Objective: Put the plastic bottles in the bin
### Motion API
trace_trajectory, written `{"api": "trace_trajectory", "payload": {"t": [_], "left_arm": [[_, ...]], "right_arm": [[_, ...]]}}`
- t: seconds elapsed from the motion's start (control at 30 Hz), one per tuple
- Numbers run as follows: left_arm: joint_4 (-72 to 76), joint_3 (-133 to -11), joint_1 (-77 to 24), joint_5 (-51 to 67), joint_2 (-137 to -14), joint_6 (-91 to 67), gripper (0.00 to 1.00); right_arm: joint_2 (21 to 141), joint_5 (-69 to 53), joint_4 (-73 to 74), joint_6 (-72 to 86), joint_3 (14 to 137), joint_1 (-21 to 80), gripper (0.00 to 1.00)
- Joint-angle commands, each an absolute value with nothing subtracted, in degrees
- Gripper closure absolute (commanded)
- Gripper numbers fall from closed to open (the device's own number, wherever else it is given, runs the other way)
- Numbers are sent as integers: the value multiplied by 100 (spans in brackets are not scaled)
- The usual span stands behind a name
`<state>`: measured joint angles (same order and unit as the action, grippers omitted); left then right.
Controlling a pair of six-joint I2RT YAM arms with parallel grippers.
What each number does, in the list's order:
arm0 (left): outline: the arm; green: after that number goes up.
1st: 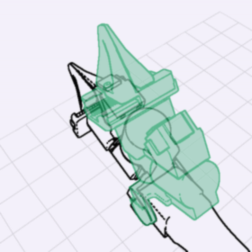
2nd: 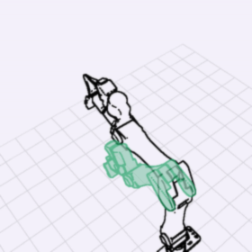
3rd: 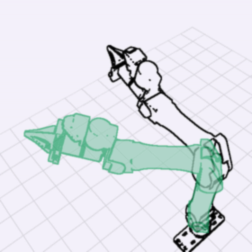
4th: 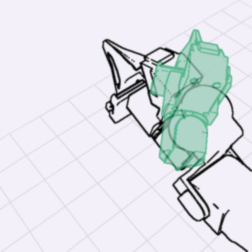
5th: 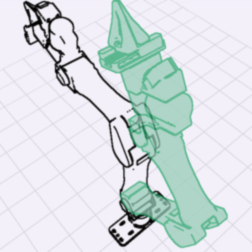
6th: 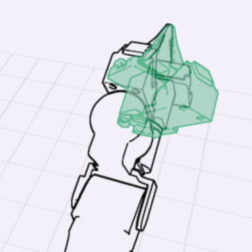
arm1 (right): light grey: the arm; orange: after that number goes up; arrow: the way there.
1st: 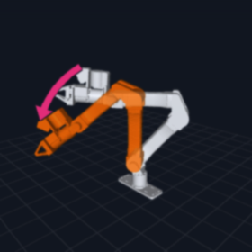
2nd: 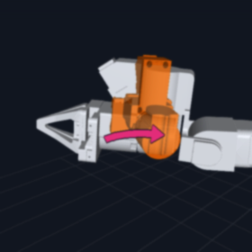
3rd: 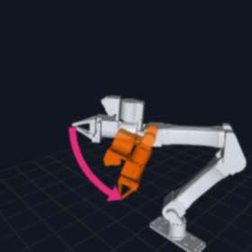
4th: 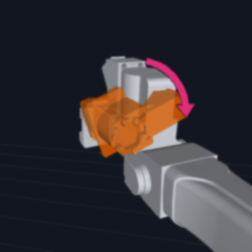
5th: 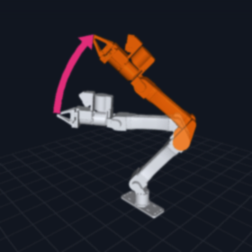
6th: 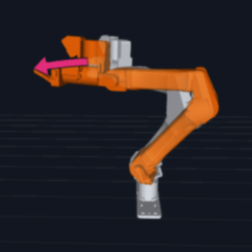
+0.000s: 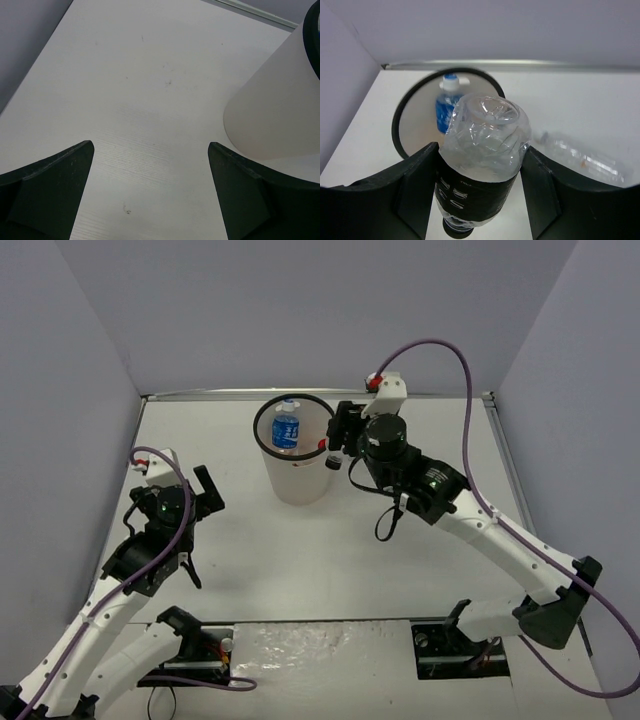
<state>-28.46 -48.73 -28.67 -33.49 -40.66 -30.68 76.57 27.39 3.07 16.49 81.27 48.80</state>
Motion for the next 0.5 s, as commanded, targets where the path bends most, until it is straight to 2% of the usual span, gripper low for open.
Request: {"api": "trace_trajectory", "payload": {"t": [0.0, 0.13, 0.3, 0.33, 0.43, 0.47], "left_arm": [[-2578, -4977, -2810, -3376, -4013, -3146, 3], [-2549, -4948, -2796, -3476, -3998, -3105, 3], [-2531, -5003, -2795, -3478, -4014, -3020, 3], [-2543, -5010, -2791, -3484, -4013, -3018, 3], [-2537, -4981, -2780, -3582, -3996, -3023, 3], [-2530, -4974, -2785, -3595, -3994, -3024, 3]], "right_arm": [[9001, 2948, -874, -403, 9434, 4878, 69], [9888, 2892, -990, -407, 9950, 4870, 66], [10435, 2921, -1226, -381, 10279, 4805, 62], [10425, 2921, -1215, -345, 10286, 4808, 56], [10206, 2863, -1204, -250, 10055, 4808, 20], [10069, 2828, -1203, -243, 9990, 4807, 15]]}}
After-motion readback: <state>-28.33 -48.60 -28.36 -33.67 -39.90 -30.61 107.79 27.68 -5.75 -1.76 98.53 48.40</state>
